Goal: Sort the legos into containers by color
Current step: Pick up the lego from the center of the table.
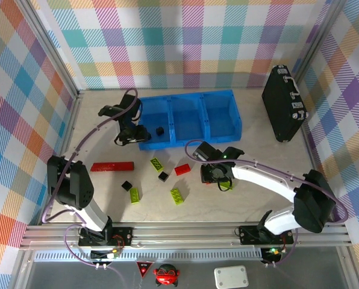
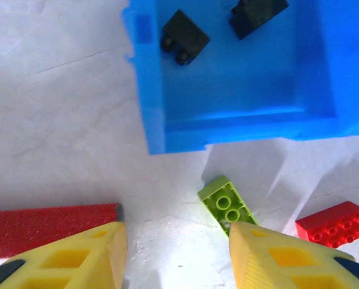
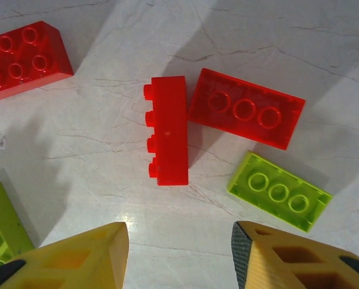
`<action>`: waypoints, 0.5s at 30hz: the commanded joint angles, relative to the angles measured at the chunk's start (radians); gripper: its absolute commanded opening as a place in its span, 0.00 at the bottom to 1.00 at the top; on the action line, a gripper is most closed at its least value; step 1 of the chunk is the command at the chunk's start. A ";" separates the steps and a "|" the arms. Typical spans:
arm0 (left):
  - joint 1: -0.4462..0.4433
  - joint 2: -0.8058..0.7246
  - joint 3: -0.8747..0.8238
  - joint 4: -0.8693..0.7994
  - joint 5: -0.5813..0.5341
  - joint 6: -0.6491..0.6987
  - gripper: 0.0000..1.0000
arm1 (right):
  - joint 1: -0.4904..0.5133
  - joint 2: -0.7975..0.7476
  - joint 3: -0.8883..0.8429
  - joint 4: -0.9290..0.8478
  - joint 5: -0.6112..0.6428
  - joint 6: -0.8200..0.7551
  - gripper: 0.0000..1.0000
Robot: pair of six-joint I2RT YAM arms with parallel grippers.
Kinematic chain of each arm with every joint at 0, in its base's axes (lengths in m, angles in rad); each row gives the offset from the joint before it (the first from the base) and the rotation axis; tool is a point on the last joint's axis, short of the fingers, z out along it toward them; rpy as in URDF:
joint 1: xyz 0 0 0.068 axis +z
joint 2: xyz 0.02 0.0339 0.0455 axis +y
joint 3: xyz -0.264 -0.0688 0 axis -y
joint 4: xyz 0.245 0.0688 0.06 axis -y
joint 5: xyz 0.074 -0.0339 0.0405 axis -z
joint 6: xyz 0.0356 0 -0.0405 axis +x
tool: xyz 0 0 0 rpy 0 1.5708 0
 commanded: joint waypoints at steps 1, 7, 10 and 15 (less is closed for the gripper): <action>0.023 -0.064 -0.047 0.000 -0.020 0.031 0.48 | 0.006 0.028 -0.011 0.043 -0.018 -0.004 0.49; 0.055 -0.118 -0.117 -0.019 -0.047 0.073 0.48 | 0.005 0.084 -0.033 0.087 -0.026 0.003 0.47; 0.062 -0.131 -0.148 -0.019 -0.055 0.090 0.48 | 0.005 0.106 -0.048 0.117 -0.030 0.012 0.46; 0.063 -0.147 -0.173 -0.034 -0.063 0.094 0.48 | 0.005 0.139 -0.068 0.155 -0.026 0.023 0.44</action>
